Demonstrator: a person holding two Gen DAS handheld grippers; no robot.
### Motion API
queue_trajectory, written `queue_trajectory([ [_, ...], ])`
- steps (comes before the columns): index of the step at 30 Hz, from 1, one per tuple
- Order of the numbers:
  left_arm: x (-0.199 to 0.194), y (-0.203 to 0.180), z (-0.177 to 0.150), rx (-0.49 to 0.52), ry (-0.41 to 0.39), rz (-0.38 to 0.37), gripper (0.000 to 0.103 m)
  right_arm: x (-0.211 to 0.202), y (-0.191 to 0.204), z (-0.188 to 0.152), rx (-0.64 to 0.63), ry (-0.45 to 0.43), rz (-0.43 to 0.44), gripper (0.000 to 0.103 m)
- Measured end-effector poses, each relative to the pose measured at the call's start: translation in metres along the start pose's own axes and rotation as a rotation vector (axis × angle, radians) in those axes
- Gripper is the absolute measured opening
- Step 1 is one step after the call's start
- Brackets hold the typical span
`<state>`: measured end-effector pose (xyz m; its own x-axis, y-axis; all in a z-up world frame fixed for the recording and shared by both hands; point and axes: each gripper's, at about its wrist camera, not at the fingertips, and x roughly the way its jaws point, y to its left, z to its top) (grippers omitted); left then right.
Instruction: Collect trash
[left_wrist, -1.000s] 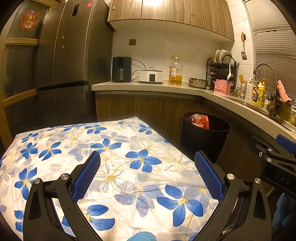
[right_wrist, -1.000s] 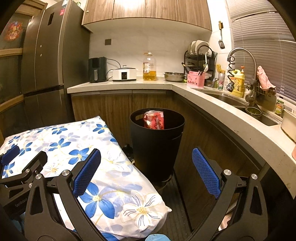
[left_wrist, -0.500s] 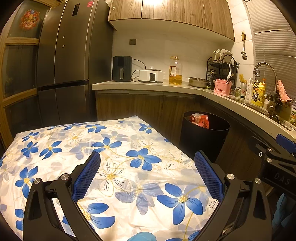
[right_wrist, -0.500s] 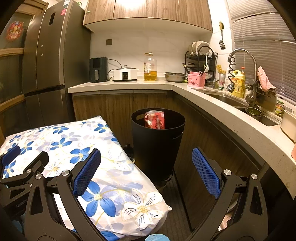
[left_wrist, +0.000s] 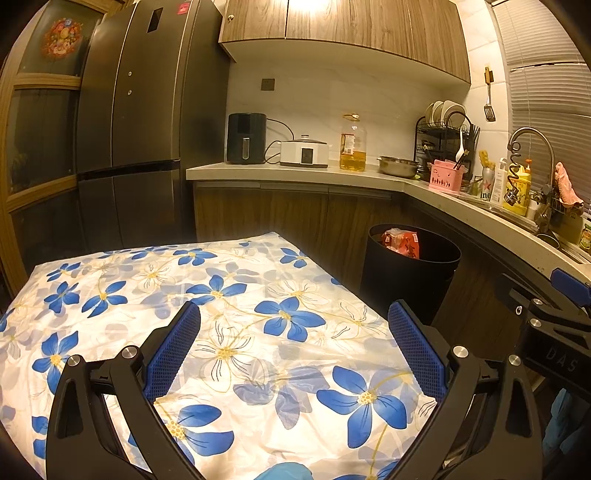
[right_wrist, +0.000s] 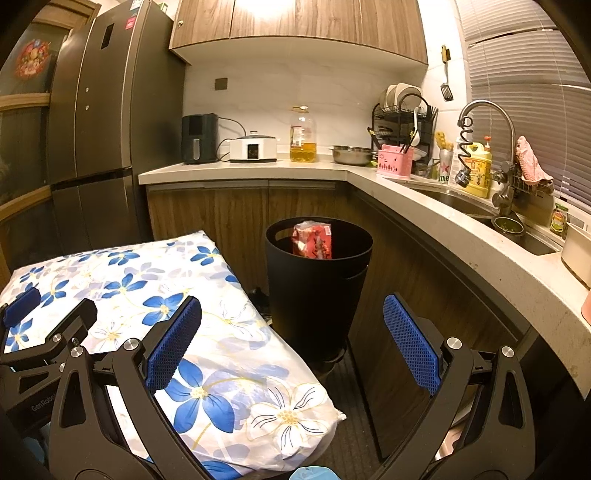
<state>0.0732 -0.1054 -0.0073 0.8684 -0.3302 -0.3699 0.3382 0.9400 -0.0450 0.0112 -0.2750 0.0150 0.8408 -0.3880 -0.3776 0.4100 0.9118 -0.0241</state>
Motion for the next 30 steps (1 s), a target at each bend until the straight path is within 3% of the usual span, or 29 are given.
queue_trajectory([
  [30,0.0023,0.0047,-0.0012,0.004,0.01,0.004,0.097,0.0016,0.0022,0.0006,-0.001,0.002,0.003,0.098],
])
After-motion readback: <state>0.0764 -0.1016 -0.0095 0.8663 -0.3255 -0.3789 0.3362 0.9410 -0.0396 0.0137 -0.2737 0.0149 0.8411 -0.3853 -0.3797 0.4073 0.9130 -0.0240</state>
